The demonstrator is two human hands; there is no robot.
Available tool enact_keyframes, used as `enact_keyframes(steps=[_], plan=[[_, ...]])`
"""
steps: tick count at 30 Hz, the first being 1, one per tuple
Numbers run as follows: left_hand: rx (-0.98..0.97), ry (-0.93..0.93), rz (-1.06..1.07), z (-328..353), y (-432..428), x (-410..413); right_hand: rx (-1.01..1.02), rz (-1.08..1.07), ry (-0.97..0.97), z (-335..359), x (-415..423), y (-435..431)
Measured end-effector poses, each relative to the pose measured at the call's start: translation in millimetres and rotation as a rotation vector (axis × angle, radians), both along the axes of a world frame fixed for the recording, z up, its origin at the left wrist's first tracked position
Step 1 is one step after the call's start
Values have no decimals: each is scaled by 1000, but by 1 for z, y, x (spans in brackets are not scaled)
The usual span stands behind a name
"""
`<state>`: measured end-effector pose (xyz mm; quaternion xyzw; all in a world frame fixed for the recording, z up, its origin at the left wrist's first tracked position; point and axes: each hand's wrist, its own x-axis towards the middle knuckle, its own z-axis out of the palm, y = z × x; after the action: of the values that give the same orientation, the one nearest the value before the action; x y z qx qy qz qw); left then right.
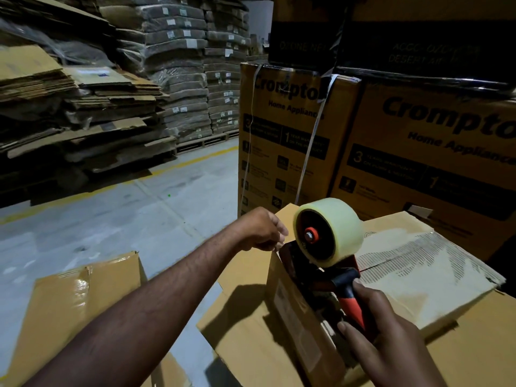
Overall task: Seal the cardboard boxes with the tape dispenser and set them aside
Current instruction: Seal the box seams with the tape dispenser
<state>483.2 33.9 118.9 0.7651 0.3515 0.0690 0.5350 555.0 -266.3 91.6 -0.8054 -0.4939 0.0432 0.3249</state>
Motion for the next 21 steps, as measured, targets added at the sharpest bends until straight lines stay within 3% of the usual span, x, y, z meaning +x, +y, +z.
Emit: enact_keyframes(steps=[14,21], plan=[[-240,-138,146,-26,12,-12,13,6,59,6,-7,7],[-216,-154,169,-41,7,-11,-40,-22,5,11,-16,4]])
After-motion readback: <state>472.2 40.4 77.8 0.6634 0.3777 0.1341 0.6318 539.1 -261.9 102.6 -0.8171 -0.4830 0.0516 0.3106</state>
